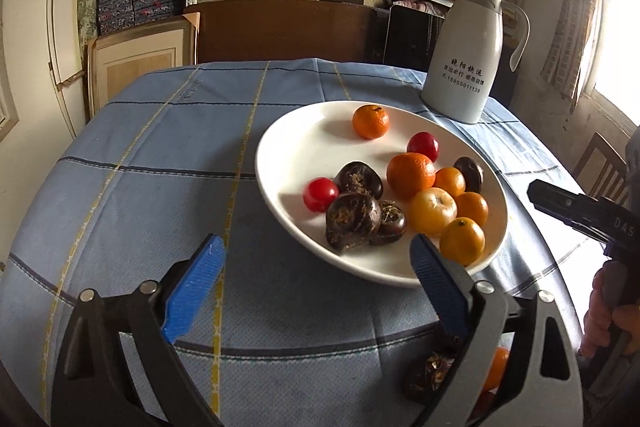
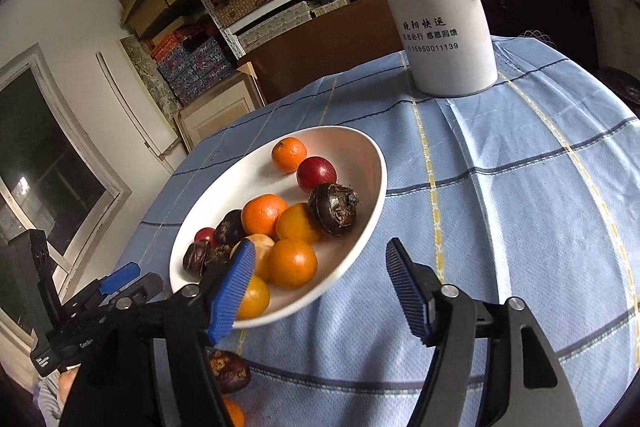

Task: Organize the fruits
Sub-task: 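Lower both passion fruits onto the plate and open both tools, then grasp a passion fruit with the left tool while the right tool grasps another passion fruit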

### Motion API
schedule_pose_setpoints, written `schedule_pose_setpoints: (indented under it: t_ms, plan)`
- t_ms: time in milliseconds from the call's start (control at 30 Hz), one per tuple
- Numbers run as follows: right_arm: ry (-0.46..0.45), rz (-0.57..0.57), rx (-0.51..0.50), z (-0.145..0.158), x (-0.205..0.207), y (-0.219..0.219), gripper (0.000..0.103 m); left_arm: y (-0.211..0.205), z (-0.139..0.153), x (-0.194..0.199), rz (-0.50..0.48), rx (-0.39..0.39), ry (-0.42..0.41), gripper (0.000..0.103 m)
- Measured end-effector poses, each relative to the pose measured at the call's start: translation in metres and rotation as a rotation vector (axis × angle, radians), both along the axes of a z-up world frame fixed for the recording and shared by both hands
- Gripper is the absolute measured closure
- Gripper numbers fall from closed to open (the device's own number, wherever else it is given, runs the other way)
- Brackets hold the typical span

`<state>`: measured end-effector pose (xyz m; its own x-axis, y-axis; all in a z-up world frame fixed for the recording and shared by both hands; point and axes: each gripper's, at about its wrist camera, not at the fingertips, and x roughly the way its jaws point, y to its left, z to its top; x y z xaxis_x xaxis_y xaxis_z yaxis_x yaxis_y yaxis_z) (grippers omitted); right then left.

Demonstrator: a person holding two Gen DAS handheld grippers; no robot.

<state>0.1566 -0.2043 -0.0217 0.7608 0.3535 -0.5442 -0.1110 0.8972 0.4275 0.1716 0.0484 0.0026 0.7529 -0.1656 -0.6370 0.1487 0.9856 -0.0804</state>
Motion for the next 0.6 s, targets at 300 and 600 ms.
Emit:
schedule_pose_setpoints:
  t_ms: [300,600]
  plan:
    - [0.029,0.130,-0.009,-0.012,-0.044,0.026,0.031,0.012,-0.007,-0.027,0.043,0.021,0.005,0.005]
    - [0.083,0.256,-0.059,-0.024,-0.058,0.062,0.031,0.025,-0.019,-0.056,0.066,-0.005,0.050,0.005]
